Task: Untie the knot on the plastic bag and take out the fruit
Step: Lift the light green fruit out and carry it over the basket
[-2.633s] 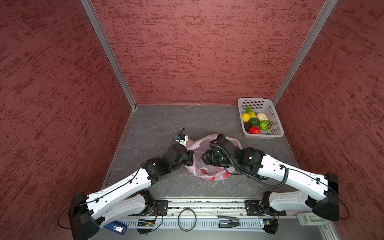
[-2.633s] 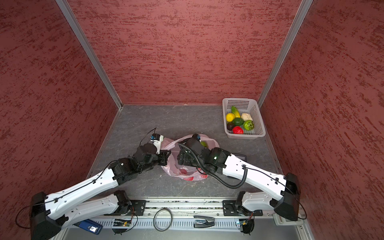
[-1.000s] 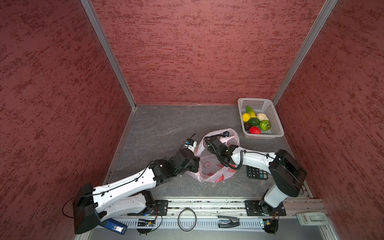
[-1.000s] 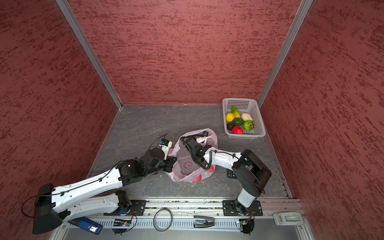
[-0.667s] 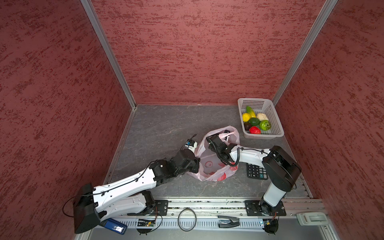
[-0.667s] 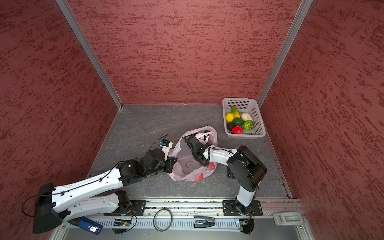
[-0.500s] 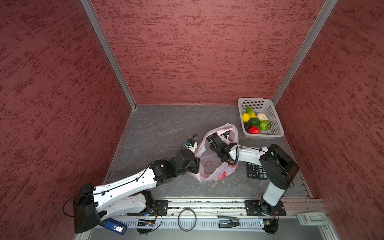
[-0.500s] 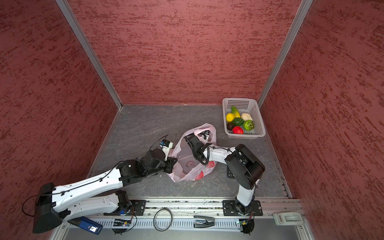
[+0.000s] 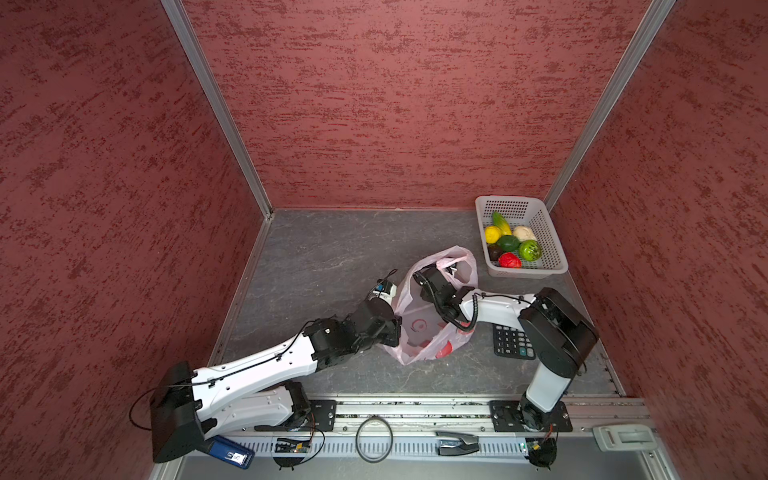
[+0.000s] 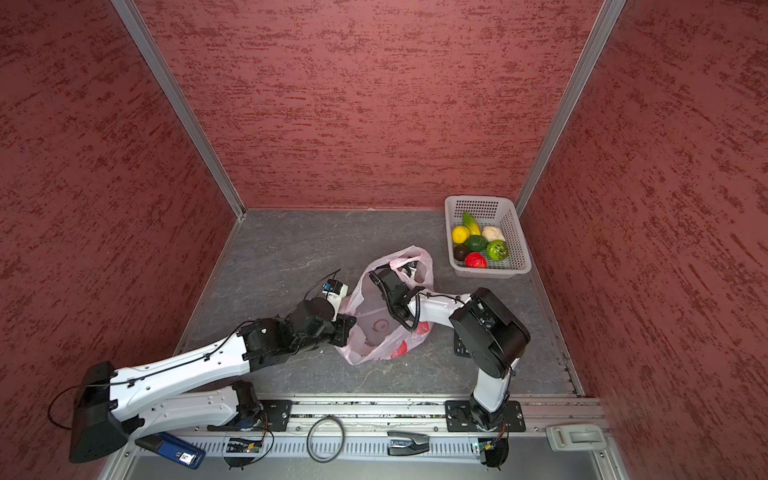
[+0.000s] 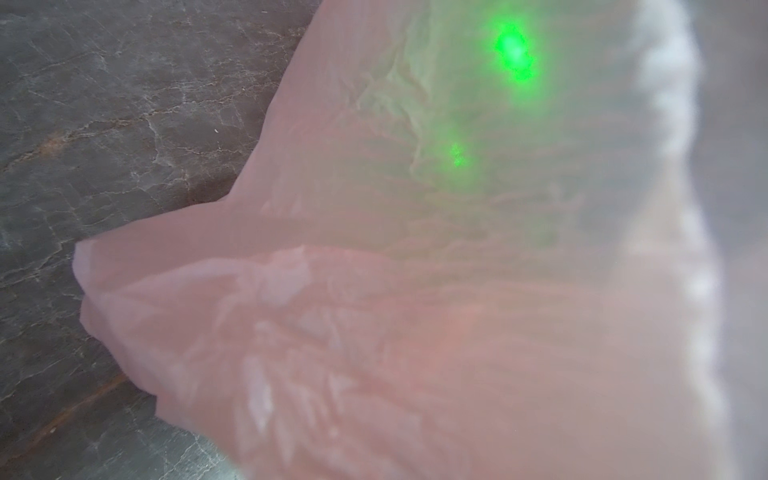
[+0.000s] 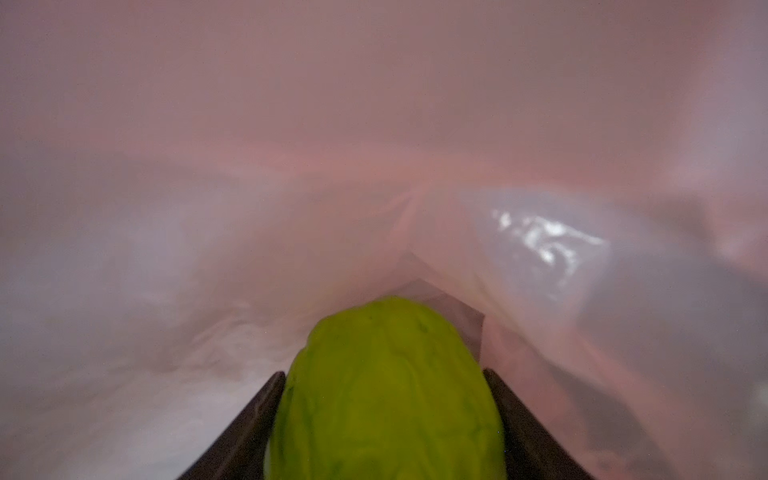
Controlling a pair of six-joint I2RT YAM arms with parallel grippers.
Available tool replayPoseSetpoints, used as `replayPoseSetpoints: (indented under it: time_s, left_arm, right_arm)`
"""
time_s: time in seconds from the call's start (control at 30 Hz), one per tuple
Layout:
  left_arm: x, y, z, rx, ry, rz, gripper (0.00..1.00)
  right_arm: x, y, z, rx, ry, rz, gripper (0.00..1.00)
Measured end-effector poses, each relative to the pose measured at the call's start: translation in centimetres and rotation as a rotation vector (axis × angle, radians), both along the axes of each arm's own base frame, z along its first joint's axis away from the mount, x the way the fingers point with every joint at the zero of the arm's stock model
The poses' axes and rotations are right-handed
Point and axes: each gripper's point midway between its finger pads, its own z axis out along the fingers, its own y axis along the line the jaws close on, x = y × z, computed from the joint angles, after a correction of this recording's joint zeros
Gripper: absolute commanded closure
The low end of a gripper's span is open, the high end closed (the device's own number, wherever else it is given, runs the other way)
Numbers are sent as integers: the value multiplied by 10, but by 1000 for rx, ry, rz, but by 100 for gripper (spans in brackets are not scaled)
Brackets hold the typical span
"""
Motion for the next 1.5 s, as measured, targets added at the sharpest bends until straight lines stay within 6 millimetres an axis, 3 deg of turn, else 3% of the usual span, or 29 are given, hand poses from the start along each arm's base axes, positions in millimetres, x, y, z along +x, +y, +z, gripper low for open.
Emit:
replayPoseSetpoints:
  time_s: [0.37, 0.63, 1.0, 1.27, 1.5]
  left_arm:
    - [7, 1, 5, -18, -29, 43, 100]
    - [16, 3, 2, -17, -40, 88, 100]
    - [32, 15, 4, -22, -52, 149, 100]
    - [44, 31, 0, -8, -53, 197, 100]
    - [49, 36, 0, 0, -57, 211, 100]
  right_arm:
    - [-10, 28, 32, 106, -27, 105, 47]
    - [-40, 63, 60, 189, -35, 214, 47]
    - [-87, 92, 62, 209, 29, 312, 47]
    - [-118, 109, 96, 264, 38, 384, 47]
    - [-144, 111, 134, 300, 45, 427, 47]
